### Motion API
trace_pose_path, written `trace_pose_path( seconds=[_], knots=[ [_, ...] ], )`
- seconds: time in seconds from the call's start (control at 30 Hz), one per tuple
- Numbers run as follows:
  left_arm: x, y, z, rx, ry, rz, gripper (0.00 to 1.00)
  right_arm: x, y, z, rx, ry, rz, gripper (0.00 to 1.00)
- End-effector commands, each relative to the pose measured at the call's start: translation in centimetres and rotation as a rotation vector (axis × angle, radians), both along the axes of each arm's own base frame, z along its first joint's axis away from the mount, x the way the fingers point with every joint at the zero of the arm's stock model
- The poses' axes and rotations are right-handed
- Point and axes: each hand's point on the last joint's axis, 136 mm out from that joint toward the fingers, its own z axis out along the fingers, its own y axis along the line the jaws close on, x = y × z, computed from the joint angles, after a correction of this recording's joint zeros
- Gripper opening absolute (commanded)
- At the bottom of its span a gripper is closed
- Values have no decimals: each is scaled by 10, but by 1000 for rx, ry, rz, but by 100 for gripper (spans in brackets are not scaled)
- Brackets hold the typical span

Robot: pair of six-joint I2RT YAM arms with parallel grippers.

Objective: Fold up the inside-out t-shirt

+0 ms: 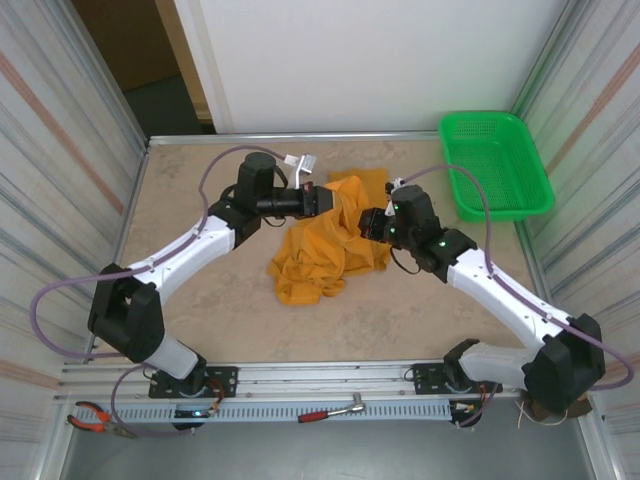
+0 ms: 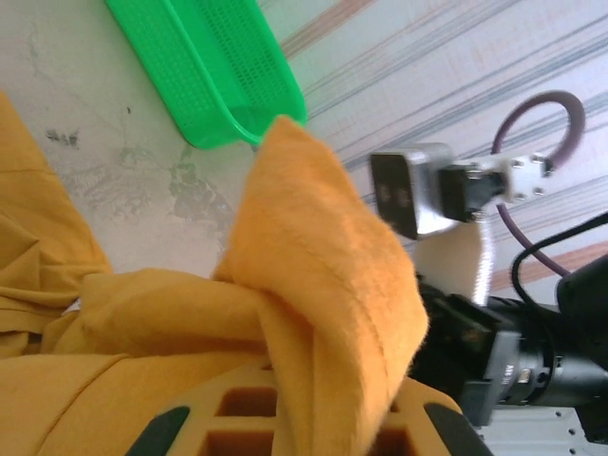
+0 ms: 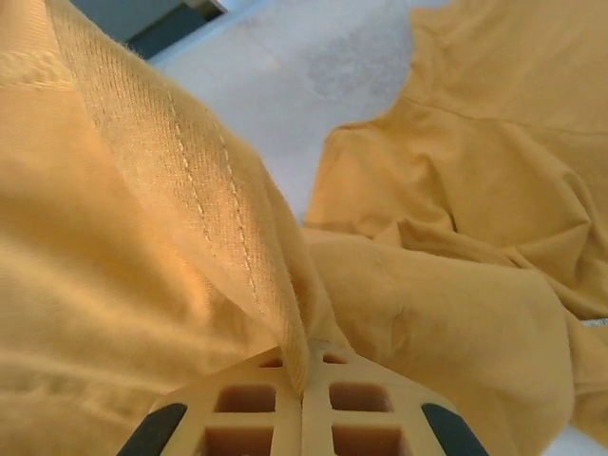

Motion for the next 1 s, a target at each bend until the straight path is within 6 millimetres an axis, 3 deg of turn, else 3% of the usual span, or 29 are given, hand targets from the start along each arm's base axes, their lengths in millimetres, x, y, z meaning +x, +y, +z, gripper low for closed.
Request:
trace_pose_path(
  seconds=[0.0, 0.1, 0.2, 0.4, 0.47, 0.53, 0.73, 0.97],
  knots=[
    [11, 18, 6, -36, -4, 55, 0, -19, 11, 70, 157, -238, 198, 0],
    [22, 28, -8, -19, 5, 77, 0, -39, 4, 104, 280, -356, 297, 0],
    [26, 30, -15, -40, 2, 67, 2, -48, -4, 122, 368, -415, 339, 0],
    [17, 22, -1, -132, -42, -24, 14, -39, -2, 117, 419, -399, 344, 0],
    [11, 20, 12, -174, -79, -60, 8, -34, -2, 111, 421, -381, 332, 0],
    [3, 18, 29, -232, -123, -118, 0, -18, -3, 91, 405, -321, 288, 0],
    [-30, 9, 62, -322, -194, -342, 0, 20, -24, 44, 353, -191, 112, 0],
    [-61, -7, 80, -347, -241, -526, 0, 56, -23, -3, 316, -53, 41, 0]
  ],
)
